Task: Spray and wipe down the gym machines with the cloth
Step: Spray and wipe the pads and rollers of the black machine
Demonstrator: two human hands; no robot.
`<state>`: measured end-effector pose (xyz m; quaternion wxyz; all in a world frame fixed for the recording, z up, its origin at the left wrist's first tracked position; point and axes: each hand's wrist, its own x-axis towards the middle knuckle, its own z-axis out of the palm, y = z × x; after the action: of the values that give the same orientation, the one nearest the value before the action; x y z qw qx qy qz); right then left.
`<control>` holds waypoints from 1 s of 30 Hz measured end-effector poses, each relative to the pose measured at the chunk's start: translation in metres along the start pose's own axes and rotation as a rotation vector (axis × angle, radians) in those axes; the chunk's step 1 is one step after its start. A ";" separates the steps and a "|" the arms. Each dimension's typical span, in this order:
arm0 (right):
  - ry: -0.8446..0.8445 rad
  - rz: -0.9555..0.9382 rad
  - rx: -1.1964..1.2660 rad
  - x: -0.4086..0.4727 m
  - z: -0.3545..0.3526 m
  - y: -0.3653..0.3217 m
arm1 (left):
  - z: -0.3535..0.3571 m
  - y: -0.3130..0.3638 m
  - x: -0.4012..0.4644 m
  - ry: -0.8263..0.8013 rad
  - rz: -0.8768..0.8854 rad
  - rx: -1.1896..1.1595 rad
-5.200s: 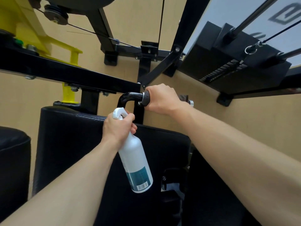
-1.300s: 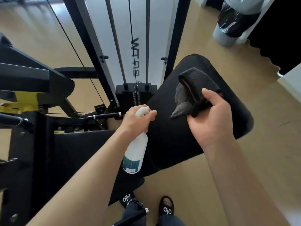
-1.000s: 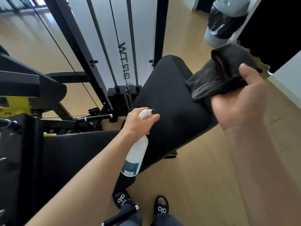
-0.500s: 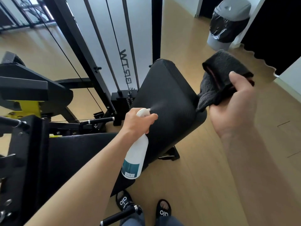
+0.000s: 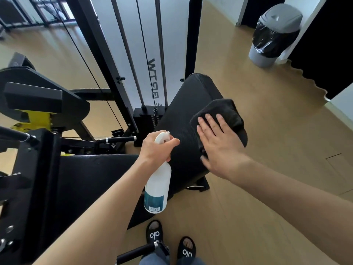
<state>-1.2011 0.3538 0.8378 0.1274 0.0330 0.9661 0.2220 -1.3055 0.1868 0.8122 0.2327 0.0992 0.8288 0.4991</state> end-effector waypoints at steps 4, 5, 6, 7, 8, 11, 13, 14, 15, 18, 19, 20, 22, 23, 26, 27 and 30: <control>-0.027 0.012 0.035 0.002 -0.004 -0.002 | -0.010 -0.002 0.018 -0.017 -0.015 -0.017; -0.029 0.000 0.024 0.008 -0.005 -0.001 | -0.012 -0.002 0.023 -0.023 -0.018 -0.021; -0.035 -0.014 0.001 0.016 -0.005 -0.001 | -0.014 -0.002 0.027 -0.032 -0.016 -0.021; -0.046 -0.023 -0.018 0.026 -0.006 0.000 | -0.016 -0.001 0.032 -0.042 -0.013 -0.019; -0.062 -0.028 -0.029 0.039 -0.006 0.000 | -0.019 -0.001 0.037 -0.051 -0.011 -0.019; -0.087 -0.036 -0.090 0.086 -0.007 0.000 | -0.029 -0.002 0.051 -0.063 -0.022 -0.029; -0.110 -0.046 -0.148 0.123 -0.008 0.000 | -0.037 -0.005 0.060 -0.076 -0.041 -0.040; -0.124 -0.051 -0.170 0.142 -0.010 -0.001 | -0.041 -0.006 0.063 -0.082 -0.049 -0.042; -0.136 -0.049 -0.188 0.162 -0.012 -0.001 | -0.045 -0.009 0.065 -0.084 -0.055 -0.038; -0.169 0.017 -0.205 0.209 -0.021 -0.004 | -0.056 -0.015 0.069 -0.091 -0.065 0.001; -0.178 0.045 -0.200 0.216 -0.023 -0.006 | -0.059 -0.017 0.070 -0.095 -0.073 0.016; -0.178 0.067 -0.194 0.219 -0.025 -0.008 | -0.063 -0.019 0.072 -0.099 -0.081 0.022; -0.159 0.091 -0.178 0.212 -0.023 -0.012 | -0.066 -0.022 0.075 -0.114 -0.096 0.020; -0.149 0.102 -0.164 0.203 -0.021 -0.015 | -0.066 -0.022 0.076 -0.121 -0.102 0.024; -0.137 0.146 -0.123 0.156 -0.011 -0.026 | -0.053 -0.016 0.074 -0.170 -0.100 0.045; -0.129 0.166 -0.098 0.138 -0.008 -0.031 | -0.047 -0.013 0.072 -0.190 -0.100 0.044; -0.120 0.202 -0.006 0.084 -0.007 -0.043 | -0.034 -0.008 0.070 -0.226 -0.113 0.014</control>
<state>-1.2845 0.3229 0.8056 0.1620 0.1430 0.9479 0.2342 -1.3824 0.1837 0.7984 0.3516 0.1096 0.8051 0.4649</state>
